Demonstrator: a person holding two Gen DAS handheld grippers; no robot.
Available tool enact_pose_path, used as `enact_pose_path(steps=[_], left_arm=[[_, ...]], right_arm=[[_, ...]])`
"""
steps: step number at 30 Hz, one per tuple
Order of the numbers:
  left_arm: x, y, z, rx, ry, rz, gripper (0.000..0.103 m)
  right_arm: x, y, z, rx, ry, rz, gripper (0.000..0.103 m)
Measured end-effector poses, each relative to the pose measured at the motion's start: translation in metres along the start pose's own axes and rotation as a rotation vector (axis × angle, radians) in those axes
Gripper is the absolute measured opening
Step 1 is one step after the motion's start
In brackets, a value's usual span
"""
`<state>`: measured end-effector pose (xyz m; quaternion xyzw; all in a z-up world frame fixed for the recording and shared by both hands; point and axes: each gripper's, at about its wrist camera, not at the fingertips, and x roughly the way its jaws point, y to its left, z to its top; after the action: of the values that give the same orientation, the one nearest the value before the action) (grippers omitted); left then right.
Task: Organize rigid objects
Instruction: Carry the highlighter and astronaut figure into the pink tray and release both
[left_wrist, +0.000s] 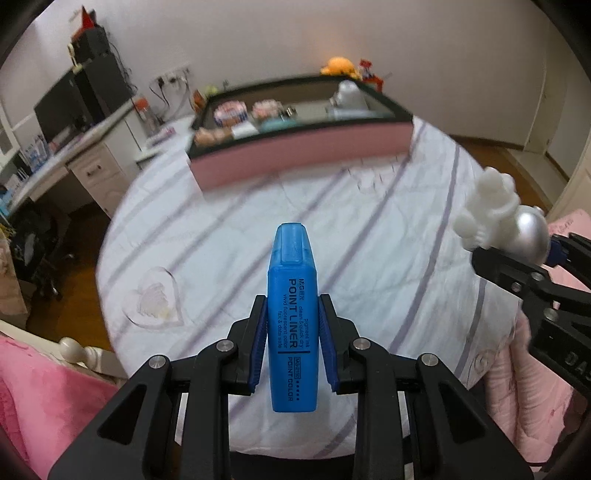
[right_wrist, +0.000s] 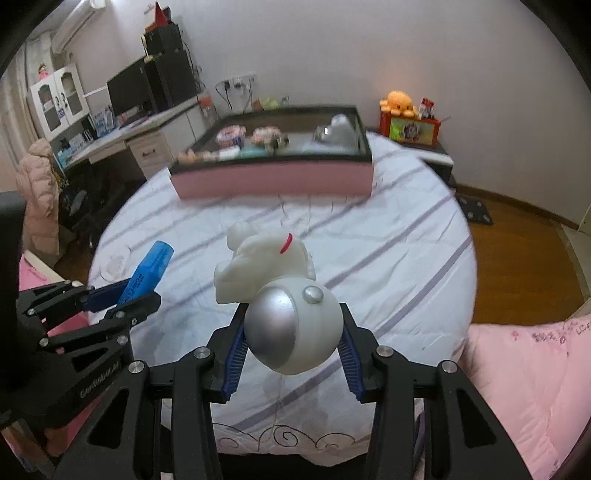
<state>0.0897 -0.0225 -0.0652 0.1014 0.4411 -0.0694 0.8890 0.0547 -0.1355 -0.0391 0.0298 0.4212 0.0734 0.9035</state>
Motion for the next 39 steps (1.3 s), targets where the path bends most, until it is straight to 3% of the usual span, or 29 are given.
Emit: enact_pose_path(steps=[10,19,39], left_arm=[[-0.060,0.016,0.037,-0.004,-0.218,0.103,0.027],[-0.099,0.028,0.042,-0.060,-0.364,0.148,0.027],[-0.088,0.033,0.048,-0.081,-0.357,0.164,0.027]], right_arm=[[-0.067,0.004,0.028,0.001,-0.231,-0.008,0.046],[-0.096,0.010,0.033,-0.053,-0.336,-0.005,0.046],[-0.083,0.010,0.038,-0.055,-0.318,0.027,0.046]])
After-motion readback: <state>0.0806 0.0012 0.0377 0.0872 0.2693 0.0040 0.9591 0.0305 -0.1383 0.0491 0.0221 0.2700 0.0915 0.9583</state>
